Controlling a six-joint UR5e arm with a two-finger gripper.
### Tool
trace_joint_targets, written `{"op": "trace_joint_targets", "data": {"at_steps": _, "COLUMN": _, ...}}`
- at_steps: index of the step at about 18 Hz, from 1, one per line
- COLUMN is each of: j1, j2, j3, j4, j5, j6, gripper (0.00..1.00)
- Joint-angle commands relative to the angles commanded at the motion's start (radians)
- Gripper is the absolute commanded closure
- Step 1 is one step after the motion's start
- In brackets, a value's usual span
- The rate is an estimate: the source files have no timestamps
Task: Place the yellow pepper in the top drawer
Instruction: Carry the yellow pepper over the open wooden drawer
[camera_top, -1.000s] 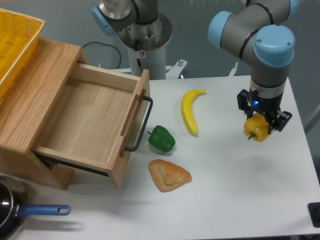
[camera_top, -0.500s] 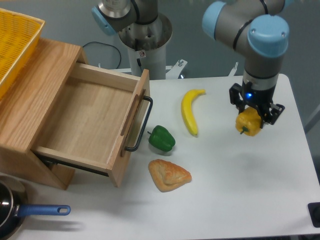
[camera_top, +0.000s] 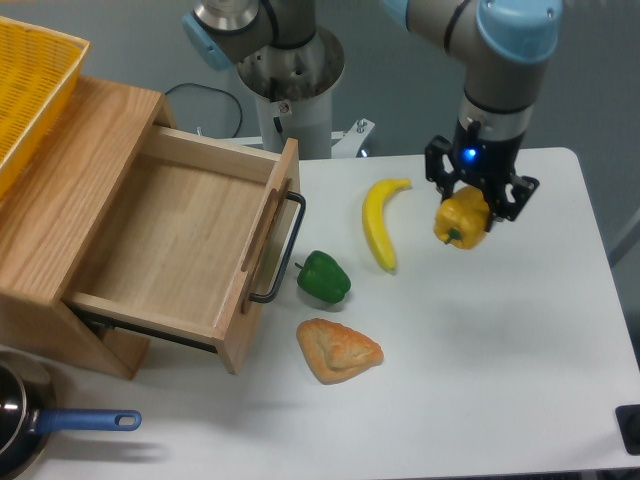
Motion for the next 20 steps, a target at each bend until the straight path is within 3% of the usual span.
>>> {"op": "trace_joint_targets", "data": {"at_steps": 5, "j1": -0.012, "j2": 0.061, "j3": -0.025, "j4": -0.022, "j5": -0.092, "j6": -0.087, "gripper": 0.82}}
{"op": "trace_joint_targets", "data": {"at_steps": 9, "j1": -0.075, "j2": 0.095, "j3": -0.025, "j4": -0.020, "j5": -0.146, "j6": -0.224, "gripper": 0.82}}
{"op": "trace_joint_targets", "data": {"at_steps": 14, "j1": -0.120, "j2": 0.120, "j3": -0.025, "j4": -0.019, "j5": -0.233, "j6": -0.334, "gripper": 0.82}}
{"op": "trace_joint_targets", "data": {"at_steps": 20, "j1": -0.247, "j2": 0.120, "j3": -0.026, "j4": -0.016, "j5": -0.246, "j6": -0.405, "gripper": 0.82}}
